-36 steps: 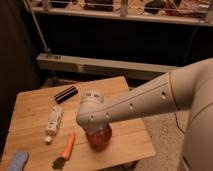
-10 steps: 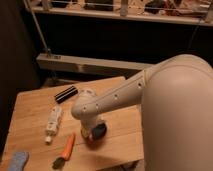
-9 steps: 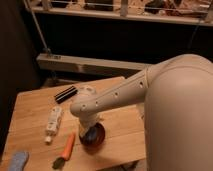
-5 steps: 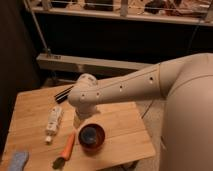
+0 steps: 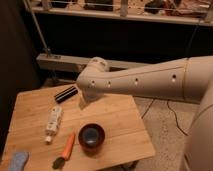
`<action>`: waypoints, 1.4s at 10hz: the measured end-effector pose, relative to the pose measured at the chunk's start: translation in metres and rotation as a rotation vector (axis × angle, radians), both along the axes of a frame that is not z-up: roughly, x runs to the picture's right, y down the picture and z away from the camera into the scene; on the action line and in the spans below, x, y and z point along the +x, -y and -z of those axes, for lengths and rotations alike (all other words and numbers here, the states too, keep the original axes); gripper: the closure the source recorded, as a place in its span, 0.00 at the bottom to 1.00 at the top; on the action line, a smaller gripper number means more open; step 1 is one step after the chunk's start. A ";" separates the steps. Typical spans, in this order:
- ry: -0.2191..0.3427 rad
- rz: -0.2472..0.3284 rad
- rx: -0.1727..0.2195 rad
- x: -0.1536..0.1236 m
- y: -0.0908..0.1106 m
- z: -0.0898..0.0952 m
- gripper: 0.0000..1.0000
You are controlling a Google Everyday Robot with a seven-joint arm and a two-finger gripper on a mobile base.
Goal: Place the ceramic cup in the ceramic bowl
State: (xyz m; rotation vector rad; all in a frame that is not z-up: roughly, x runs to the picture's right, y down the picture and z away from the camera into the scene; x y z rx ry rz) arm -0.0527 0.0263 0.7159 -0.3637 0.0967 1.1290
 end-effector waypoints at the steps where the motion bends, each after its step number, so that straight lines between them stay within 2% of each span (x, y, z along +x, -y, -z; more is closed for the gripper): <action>1: 0.002 0.000 0.000 -0.001 0.000 0.000 0.20; 14: 0.003 0.002 -0.003 -0.002 -0.001 0.000 0.20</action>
